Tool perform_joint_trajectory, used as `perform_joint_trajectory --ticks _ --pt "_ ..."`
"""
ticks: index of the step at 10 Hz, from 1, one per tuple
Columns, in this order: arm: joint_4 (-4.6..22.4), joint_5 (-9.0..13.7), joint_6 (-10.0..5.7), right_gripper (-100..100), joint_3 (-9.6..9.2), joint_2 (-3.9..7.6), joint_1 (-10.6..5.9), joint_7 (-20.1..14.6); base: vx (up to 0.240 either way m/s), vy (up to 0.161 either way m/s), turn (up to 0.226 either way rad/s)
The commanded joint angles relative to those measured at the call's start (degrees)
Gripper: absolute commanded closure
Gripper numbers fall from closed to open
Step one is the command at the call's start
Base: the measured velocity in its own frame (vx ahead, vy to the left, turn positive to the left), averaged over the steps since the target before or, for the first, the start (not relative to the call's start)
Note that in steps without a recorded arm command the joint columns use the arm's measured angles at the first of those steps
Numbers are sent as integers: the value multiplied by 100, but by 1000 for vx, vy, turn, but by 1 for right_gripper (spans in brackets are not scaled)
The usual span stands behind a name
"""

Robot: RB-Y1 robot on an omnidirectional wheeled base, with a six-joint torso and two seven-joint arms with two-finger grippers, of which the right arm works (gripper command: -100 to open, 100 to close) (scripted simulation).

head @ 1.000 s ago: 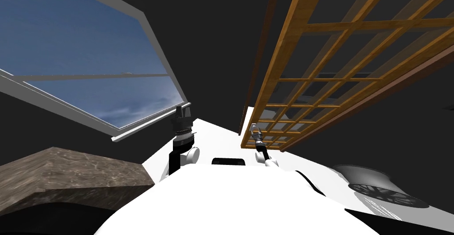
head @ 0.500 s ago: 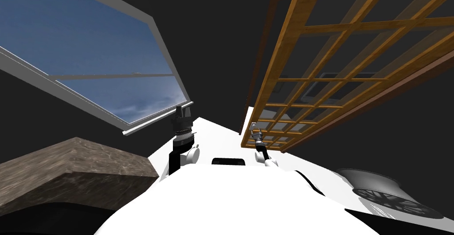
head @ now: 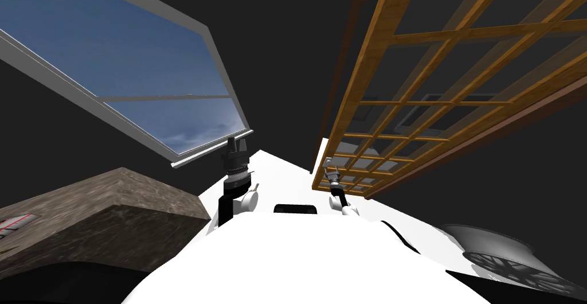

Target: Pull the door open

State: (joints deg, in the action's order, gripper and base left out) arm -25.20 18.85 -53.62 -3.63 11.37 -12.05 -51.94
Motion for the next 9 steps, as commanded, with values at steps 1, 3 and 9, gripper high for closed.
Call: perform_joint_trajectory --ticks 1,3,9 --pt "-4 91 7 -100 -24 -7 0 -286 -48 -39 99" --pt "-16 168 19 -100 -44 -14 3 -555 -48 -23 63" --pt "-64 462 64 -100 -120 -38 16 -1418 -64 -31 85"
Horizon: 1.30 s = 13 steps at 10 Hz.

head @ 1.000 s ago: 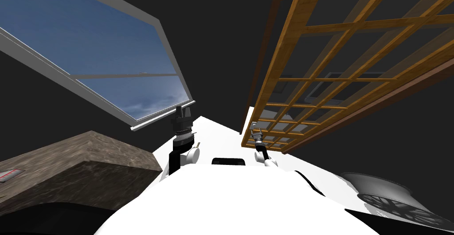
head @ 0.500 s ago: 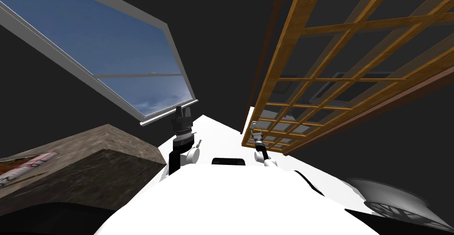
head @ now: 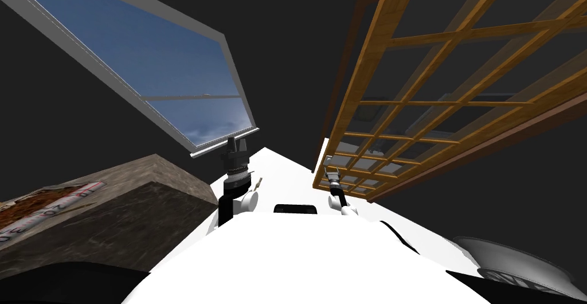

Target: Pull the door open

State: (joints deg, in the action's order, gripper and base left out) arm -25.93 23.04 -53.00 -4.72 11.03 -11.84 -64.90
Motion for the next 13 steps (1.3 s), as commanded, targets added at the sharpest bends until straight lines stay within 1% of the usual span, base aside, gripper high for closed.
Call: perform_joint_trajectory --ticks 1,2,3,4,5,6,8,9,11,13 --pt "8 43 2 -100 -12 -4 -6 -225 -62 -34 32" --pt "-3 110 12 -100 -29 -9 -3 -424 -57 -30 61" --pt "-3 110 12 -100 -29 -9 -3 -459 -40 -22 42" --pt "-13 175 22 -100 -46 -14 0 -690 -45 -21 74" --pt "-23 237 32 -100 -63 -20 3 -837 -74 -35 114" --pt "-23 237 32 -100 -63 -20 3 -919 -54 -26 46" --pt "-41 348 49 -100 -92 -29 8 -1281 -52 -18 74" --pt "-41 348 49 -100 -92 -29 8 -1348 -46 -20 36" --pt "-55 437 63 -100 -116 -36 13 -1691 -41 -21 55" --pt "-66 506 74 -100 -135 -42 16 -1943 -59 -28 71"
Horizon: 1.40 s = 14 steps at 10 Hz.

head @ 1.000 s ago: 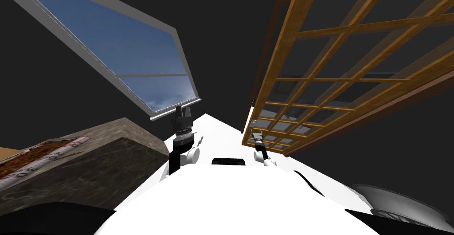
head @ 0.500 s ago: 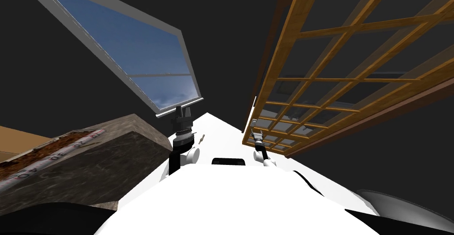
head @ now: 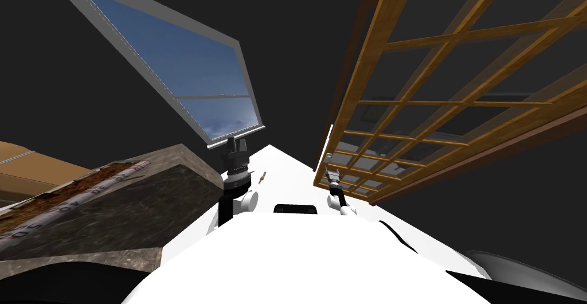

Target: Pull the door open

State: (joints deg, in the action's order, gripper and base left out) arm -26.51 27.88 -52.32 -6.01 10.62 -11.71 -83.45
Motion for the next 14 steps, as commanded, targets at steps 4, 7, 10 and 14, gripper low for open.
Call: perform_joint_trajectory --ticks 4,7,10,14 --pt "12 98 -32 -100 6 138 84 -386 5 -11 55" --pt "47 135 -85 -100 31 294 166 -541 168 8 77" --pt "75 163 -126 -100 50 415 230 -661 163 -4 73" --pt "225 185 -217 100 61 534 229 -813 98 -12 51"
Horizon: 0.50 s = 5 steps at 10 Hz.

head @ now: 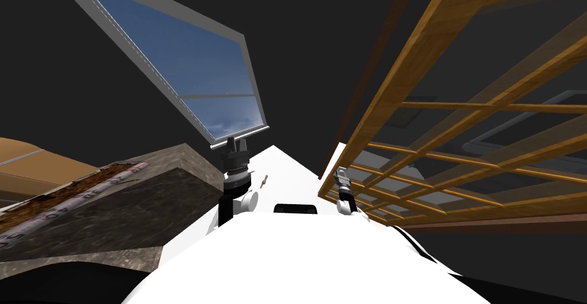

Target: Pull the door open

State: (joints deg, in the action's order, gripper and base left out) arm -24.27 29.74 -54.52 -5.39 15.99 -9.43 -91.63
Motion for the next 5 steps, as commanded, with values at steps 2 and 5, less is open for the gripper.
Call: perform_joint_trajectory --ticks 2,5 --pt "1 -1 3 100 -1 -2 1 5 -27 -4 -4" --pt "1 -1 3 100 -1 -2 1 5 -7 1 1"
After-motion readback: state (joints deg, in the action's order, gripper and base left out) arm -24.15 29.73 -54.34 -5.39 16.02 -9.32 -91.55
